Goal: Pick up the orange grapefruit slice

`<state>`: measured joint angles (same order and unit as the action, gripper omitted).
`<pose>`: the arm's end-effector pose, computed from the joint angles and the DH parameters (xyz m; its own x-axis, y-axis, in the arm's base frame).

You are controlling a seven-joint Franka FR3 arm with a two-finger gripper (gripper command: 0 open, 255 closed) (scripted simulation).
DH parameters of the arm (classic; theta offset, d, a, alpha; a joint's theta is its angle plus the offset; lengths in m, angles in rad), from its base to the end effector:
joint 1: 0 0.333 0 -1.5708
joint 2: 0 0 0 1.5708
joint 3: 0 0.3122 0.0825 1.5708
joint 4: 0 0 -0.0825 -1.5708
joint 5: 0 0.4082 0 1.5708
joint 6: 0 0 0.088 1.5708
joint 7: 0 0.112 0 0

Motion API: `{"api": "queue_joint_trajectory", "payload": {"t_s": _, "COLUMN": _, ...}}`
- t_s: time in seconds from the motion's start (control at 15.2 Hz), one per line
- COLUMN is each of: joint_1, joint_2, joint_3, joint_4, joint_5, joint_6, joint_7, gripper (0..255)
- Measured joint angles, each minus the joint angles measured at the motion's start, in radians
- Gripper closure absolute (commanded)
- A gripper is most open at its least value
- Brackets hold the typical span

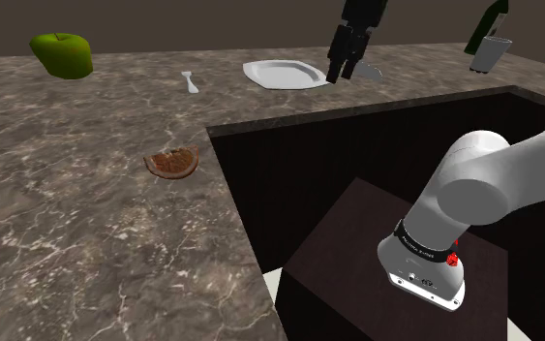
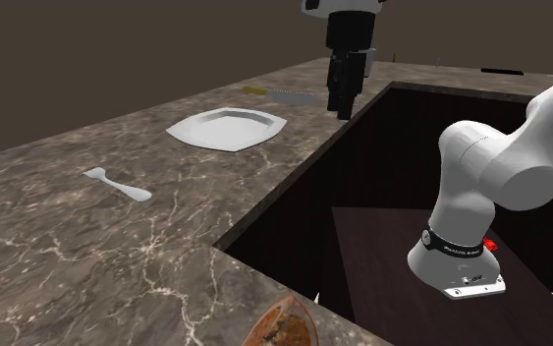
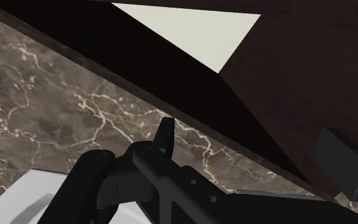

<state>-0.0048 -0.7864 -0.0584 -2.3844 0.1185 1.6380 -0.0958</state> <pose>0.3400 -0.0132 0.5757 0.9978 0.0390 0.0533 0.0469 -0.9868 -0.1547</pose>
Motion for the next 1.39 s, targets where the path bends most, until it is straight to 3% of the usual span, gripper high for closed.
{"api": "queue_joint_trajectory", "payload": {"t_s": 0.46, "joint_1": 0.071, "joint_2": 0.161, "joint_3": 0.062, "joint_4": 0.094, "joint_5": 0.057, "joint_6": 0.000, "joint_7": 0.009, "gripper": 0}}
{"api": "queue_joint_trajectory", "payload": {"t_s": 1.39, "joint_1": 0.228, "joint_2": 0.638, "joint_3": 0.220, "joint_4": 0.479, "joint_5": 0.160, "joint_6": -0.079, "joint_7": 0.032, "gripper": 0}}
